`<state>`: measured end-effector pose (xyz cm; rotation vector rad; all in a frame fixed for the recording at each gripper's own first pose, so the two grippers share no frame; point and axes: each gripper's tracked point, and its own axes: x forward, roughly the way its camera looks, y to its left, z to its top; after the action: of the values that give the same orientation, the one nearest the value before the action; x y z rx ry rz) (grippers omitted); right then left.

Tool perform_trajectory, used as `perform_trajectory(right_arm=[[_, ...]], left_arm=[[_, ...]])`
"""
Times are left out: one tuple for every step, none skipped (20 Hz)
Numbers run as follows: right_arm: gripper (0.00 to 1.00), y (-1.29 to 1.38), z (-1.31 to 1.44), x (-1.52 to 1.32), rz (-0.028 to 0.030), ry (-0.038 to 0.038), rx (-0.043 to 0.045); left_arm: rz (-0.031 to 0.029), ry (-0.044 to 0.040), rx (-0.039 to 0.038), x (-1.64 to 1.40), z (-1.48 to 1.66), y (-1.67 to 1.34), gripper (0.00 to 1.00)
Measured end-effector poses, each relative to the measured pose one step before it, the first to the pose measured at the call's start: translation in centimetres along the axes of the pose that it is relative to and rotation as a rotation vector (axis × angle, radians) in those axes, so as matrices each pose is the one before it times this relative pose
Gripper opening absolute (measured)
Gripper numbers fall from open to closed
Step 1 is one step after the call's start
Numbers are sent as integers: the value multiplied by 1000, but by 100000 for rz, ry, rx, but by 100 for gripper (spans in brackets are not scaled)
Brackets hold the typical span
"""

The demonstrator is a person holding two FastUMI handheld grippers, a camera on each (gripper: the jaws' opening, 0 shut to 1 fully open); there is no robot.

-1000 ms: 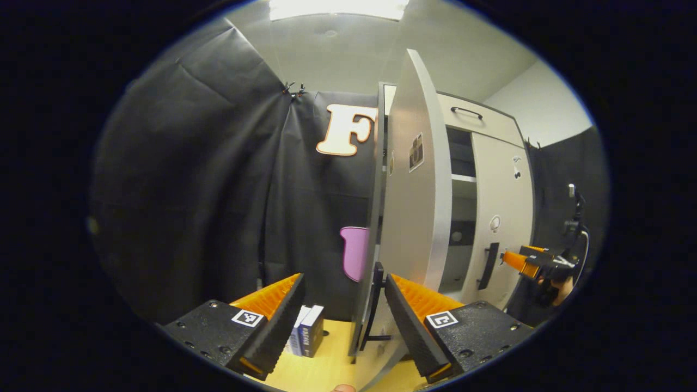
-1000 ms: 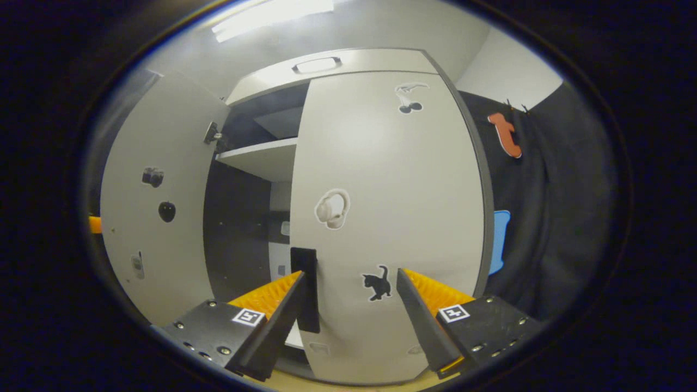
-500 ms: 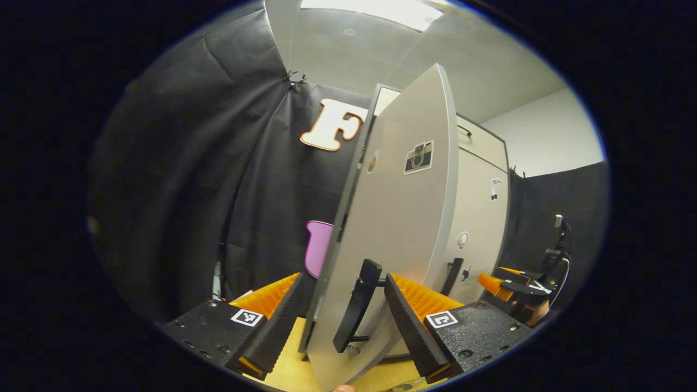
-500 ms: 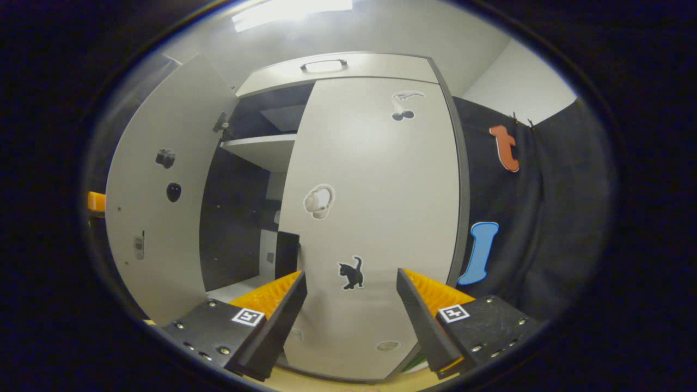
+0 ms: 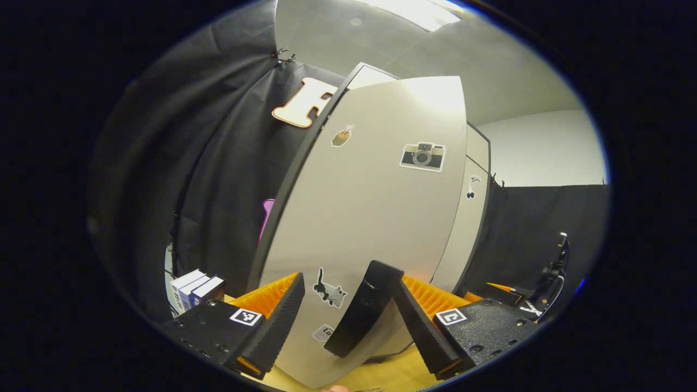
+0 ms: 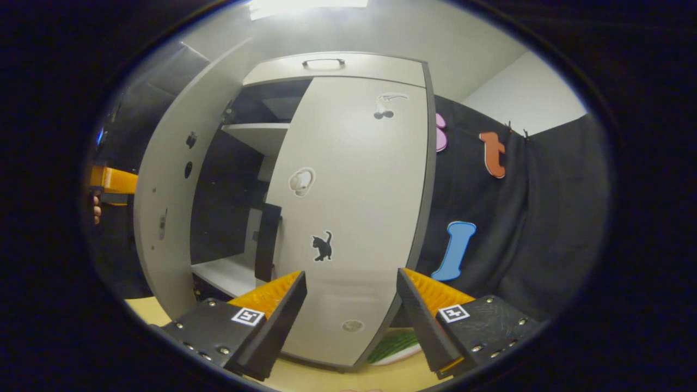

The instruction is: Grasp the bottle in the cabinet with the left hand and place it on the coaster, then close the right door with the right hand and the left door with the left hand.

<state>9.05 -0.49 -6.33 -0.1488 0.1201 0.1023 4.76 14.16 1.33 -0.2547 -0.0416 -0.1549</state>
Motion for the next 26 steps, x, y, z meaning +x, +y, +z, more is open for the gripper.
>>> perform_trajectory(right_arm=[[100, -728, -268, -430, -1161, 895, 62], [100, -853, -336, -411, -1465, 1126, 90], [97, -890, -329, -437, -1575, 843, 213], [100, -904, -186, -370, -1729, 428, 504], [100, -880, -164, -418, -1745, 353, 782], [100, -849, -133, -294, -1600, 367, 995], [97, -880, -147, -353, -1556, 276, 1101], [97, -819, -78, -256, -1512, 165, 1243], [97, -738, -139, -293, -1425, 292, 1393], [97, -709, -127, -171, -1314, 506, 1344], [97, -687, -259, -221, -1250, 654, 1189], [100, -692, -202, -227, -1284, 591, 1087], [100, -677, -193, -245, -1431, 516, 1035], [100, -708, -84, -287, -1440, 166, 809], [100, -719, -131, -311, -1486, -71, 587], [100, -734, -128, -292, -1571, 48, 270], [100, -800, -177, -291, -1475, 324, 100], [100, -822, -232, -278, -1527, 419, 101], [100, -783, -65, -237, -1629, 213, 236], [100, -726, -89, -207, -1635, 200, 518], [100, -656, -77, -190, -1441, 176, 815], [100, -656, -57, -212, -1400, 182, 903], [100, -587, -21, -132, -1311, 203, 776], [100, -623, -39, -253, -1304, 35, 463], [97, -583, 70, -129, -1229, -183, 180], [100, -523, -4, -264, -1191, -229, -22]], left_arm=[[-594, 722, 737, 481, -257, -387, 100], [-227, 417, 1595, 544, -162, -303, 100], [-27, 421, 2331, 486, -125, -209, 100], [-232, 316, 2698, 491, -32, -199, 100], [-254, 324, 2420, 337, -96, -218, 99], [-362, 392, 2082, 506, 43, -194, 100], [-151, 407, 1513, -3, -326, -198, 100], [-154, 215, 1159, -6, -202, -171, 100], [-169, 380, 1026, 295, -120, -185, 100], [-170, 507, 740, 319, -136, -171, 100], [-269, 473, 290, 348, -125, -174, 100], [-312, 725, -313, 463, -192, -218, 100], [-299, 870, -619, 804, -90, -297, 100], [-341, 600, -836, 850, 10, -172, 100], [-314, 668, -738, 746, -113, -233, 100], [-236, 1100, -448, 575, -215, -109, 100], [-164, 1384, -282, 324, -483, 41, 100], [-223, 1330, -198, 443, -417, 14, 100], [-432, 1062, -95, 307, -278, -77, 100], [-496, 220, -122, 314, -63, -100, 100], [-428, 173, -29, 372, -19, -93, 100], [-294, 146, 407, 337, -39, -89, 100], [-236, 130, 710, 405, -57, -194, 100], [-182, 96, 830, 375, -18, -111, 100], [-25, 124, 943, 312, -140, -117, 100], [339, 197, 839, 308, 0, 16, 100]])
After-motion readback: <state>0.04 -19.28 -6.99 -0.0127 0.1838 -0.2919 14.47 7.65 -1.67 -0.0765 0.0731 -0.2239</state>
